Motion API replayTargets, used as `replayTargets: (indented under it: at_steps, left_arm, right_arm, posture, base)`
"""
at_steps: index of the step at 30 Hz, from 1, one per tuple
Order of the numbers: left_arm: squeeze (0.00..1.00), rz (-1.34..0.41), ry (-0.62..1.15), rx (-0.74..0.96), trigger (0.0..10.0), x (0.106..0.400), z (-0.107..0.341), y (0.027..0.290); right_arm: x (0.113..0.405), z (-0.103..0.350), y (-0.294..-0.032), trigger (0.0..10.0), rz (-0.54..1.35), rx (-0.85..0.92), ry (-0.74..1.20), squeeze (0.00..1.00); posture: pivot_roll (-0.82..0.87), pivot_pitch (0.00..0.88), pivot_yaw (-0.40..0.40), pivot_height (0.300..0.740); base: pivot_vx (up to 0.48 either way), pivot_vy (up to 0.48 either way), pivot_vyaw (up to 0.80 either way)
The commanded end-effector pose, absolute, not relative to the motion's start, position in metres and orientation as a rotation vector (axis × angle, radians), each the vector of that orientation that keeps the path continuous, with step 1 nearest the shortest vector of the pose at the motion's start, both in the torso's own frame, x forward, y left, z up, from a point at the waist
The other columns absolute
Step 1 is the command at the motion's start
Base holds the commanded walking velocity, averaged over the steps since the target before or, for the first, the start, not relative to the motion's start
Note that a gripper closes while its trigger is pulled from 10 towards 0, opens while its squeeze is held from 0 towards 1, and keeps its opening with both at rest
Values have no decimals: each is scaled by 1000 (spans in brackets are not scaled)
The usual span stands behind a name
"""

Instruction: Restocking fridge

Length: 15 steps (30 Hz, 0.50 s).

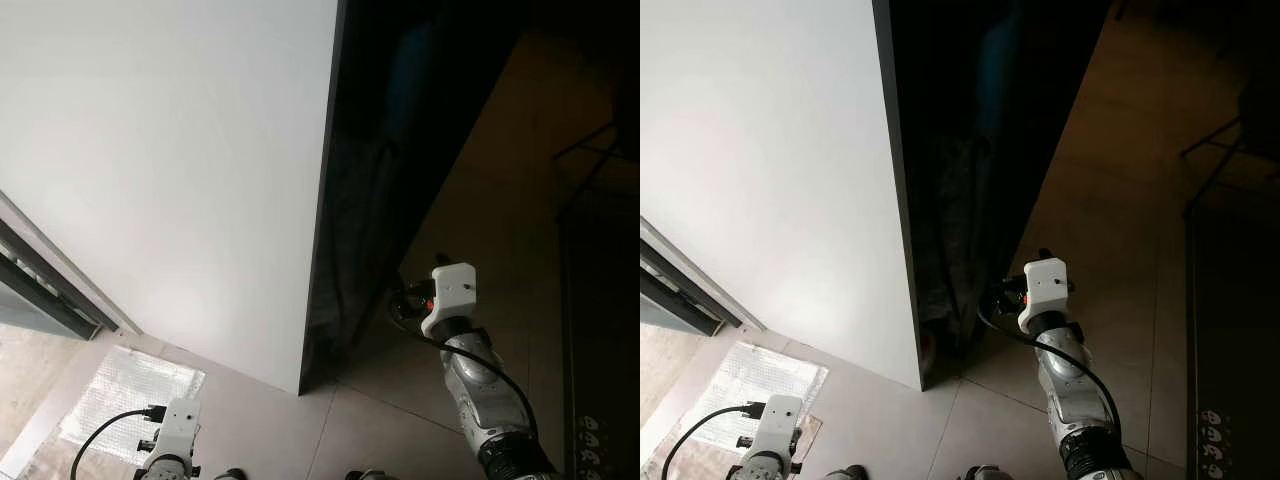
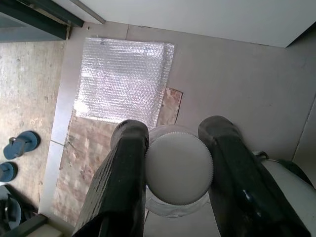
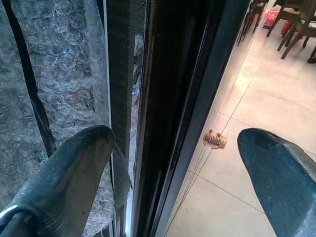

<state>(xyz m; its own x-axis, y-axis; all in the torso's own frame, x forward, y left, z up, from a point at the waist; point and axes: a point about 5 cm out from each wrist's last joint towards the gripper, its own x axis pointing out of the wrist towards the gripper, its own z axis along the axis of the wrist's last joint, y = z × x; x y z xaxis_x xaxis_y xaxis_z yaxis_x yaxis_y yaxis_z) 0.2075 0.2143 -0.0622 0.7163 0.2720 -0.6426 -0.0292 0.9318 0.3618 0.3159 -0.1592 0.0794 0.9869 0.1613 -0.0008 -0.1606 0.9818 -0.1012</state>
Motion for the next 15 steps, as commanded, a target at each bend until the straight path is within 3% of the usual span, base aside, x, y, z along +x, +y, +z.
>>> replayTargets:
  at_steps: [1,15]
  left_arm:
    - [0,184,800,342,10000,198,-68,216]
    - [0,184,800,342,10000,198,-68,216]
  right_arm:
    - [312,75,-164,10000,152,-96,7,0]
    - [312,76,-164,10000,155,-93,8,0]
  posture:
    - [-113,177,-51,740]
    - [-113,177,-51,740]
  base:
    - [0,0,0]
    - [0,0,0]
